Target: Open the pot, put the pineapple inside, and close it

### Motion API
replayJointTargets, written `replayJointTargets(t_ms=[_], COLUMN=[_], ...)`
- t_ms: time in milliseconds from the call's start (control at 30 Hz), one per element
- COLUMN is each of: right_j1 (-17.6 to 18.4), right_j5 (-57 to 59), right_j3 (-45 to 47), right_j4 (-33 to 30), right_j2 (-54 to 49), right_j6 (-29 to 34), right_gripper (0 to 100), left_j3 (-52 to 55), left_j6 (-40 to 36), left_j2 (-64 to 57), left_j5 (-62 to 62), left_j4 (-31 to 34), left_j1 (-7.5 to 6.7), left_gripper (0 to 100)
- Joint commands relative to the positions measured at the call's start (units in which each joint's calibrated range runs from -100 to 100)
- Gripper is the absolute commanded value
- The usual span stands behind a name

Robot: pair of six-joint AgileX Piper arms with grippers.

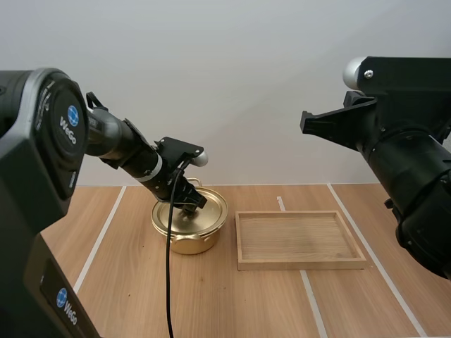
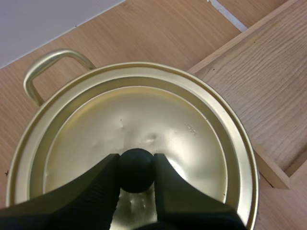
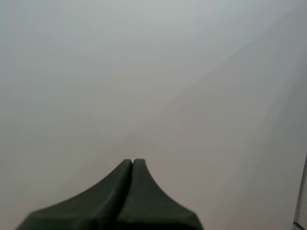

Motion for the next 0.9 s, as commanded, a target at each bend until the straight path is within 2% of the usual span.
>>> replayJointTargets(t_ms=[0,133,167,200,267,300,333,367,500,867], right_j1=[-0.27,-0.27,-0.27,-0.27,-0.27,-0.27,-0.27,-0.27,-0.27,-0.27], right_j5=[-0.12,-0.12,-0.12,-0.12,-0.12,-0.12,-0.12,-0.12,-0.12,-0.17], right_j3=[0.08,0.08,0.08,0.08,0.08,0.08,0.08,0.08,0.08,0.08], right_j4=[0.15,0.15,0.15,0.15,0.15,0.15,0.15,0.15,0.15,0.15], right_j2=[-0.47,-0.47,-0.47,-0.47,-0.47,-0.47,-0.47,-0.47,-0.47,-0.47], right_j6=[-0.36,-0.36,-0.36,-0.36,-0.36,-0.36,-0.36,-0.36,-0.36,-0.36], right_gripper=[0,0,0,0,0,0,0,0,0,0], left_j3=[0.09,0.09,0.09,0.09,0.09,0.09,-0.04,-0.18,-2.42,-8.4], left_j6=[-1.02,-1.02,-1.02,-1.02,-1.02,-1.02,-1.02,-1.15,-4.99,-8.63], left_j2=[1.4,1.4,1.4,1.4,1.27,1.27,1.15,1.17,1.03,-4.99], left_j5=[0.98,3.17,3.15,3.15,3.15,3.35,3.35,3.35,4.14,7.11], left_j4=[0.09,0.11,0.11,0.11,0.0,-0.14,-0.46,-1.09,-0.86,-1.3], left_j1=[0.12,0.12,0.12,0.12,0.12,0.12,0.12,0.12,0.12,0.12], left_gripper=[0,0,2,10,34,57,84,100,100,100])
